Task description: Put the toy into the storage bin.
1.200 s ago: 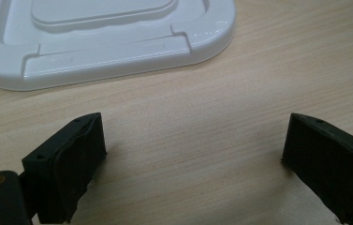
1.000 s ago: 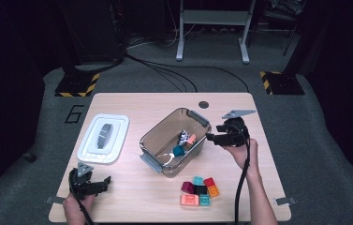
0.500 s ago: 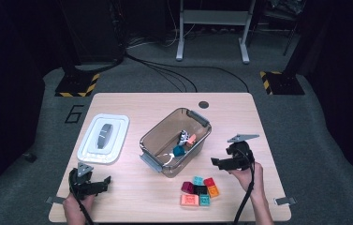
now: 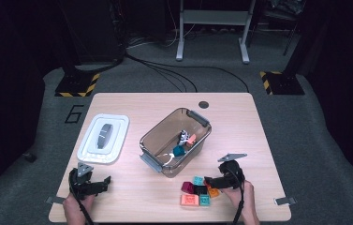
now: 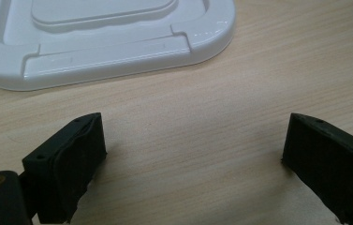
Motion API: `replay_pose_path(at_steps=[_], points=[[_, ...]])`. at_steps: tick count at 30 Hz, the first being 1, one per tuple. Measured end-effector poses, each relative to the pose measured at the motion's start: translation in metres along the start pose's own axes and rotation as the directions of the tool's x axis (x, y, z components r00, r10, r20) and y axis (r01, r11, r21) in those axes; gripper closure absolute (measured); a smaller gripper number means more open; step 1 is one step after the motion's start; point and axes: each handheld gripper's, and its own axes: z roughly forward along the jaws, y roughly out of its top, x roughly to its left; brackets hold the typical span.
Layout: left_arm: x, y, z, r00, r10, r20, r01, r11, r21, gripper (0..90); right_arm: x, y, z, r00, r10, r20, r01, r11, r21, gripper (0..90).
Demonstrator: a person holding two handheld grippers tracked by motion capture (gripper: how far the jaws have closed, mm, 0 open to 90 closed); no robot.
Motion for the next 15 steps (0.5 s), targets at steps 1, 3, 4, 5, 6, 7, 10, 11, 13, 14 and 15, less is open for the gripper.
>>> replay_pose_path(at_steps=[1,3,4,5,6,7,10,11,13,14,15], points=[[0.000,0.000,0.000,1.0000,0.000,0.000,0.000,1.0000,0.000,6.0,0.001,-0.001,0.001,1.0000,0.001,0.001,-0.001,1.000,0.000,21.2],[0.000,0.000,0.000,1.0000,0.000,0.000,0.000,1.0000,0.000,6.0,0.001,-0.004,0.003,0.9999,-0.002,0.010,0.002,1.000,0.006,22.2],[0.000,0.000,0.000,1.0000,-0.001,0.000,0.001,1.0000,0.000,6.0,0.001,-0.005,0.004,0.9999,-0.003,0.011,0.003,1.000,0.009,22.3],[0.000,0.000,0.000,1.0000,0.000,0.000,0.000,1.0000,0.000,6.0,0.001,-0.006,0.005,0.9999,-0.001,0.014,0.001,1.000,0.013,22.6],[0.000,0.000,0.000,1.0000,0.000,0.000,0.000,1.0000,0.000,5.9,0.001,-0.006,0.005,0.9998,-0.003,0.018,0.002,1.000,0.013,22.9],[0.000,0.000,0.000,1.0000,0.000,0.000,0.000,1.0000,0.000,6.0,0.002,-0.007,0.005,0.9998,0.002,0.019,-0.002,1.000,0.015,23.1],[0.000,0.000,0.000,1.0000,-0.001,0.000,0.001,1.0000,-0.001,6.0,0.001,-0.007,0.006,0.9997,0.005,0.023,-0.005,1.000,0.009,24.2],[0.000,0.000,0.000,1.0000,0.000,0.000,0.000,1.0000,0.000,6.0,-0.001,-0.007,0.006,0.9995,0.009,0.029,-0.010,1.000,0.003,24.5],[0.000,0.000,0.000,1.0000,0.000,0.000,0.000,1.0000,0.000,6.0,-0.005,-0.006,0.005,0.9990,0.014,0.041,-0.014,1.000,0.000,25.9],[0.000,0.000,0.000,1.0000,0.000,0.000,0.000,1.0000,0.000,6.0,-0.006,-0.005,0.005,0.9984,0.022,0.052,-0.021,1.000,-0.006,26.7],[0.000,0.000,0.000,1.0000,0.000,0.000,0.000,1.0000,0.000,6.0,-0.008,-0.004,0.004,0.9976,0.024,0.065,-0.024,1.000,-0.010,27.0]])
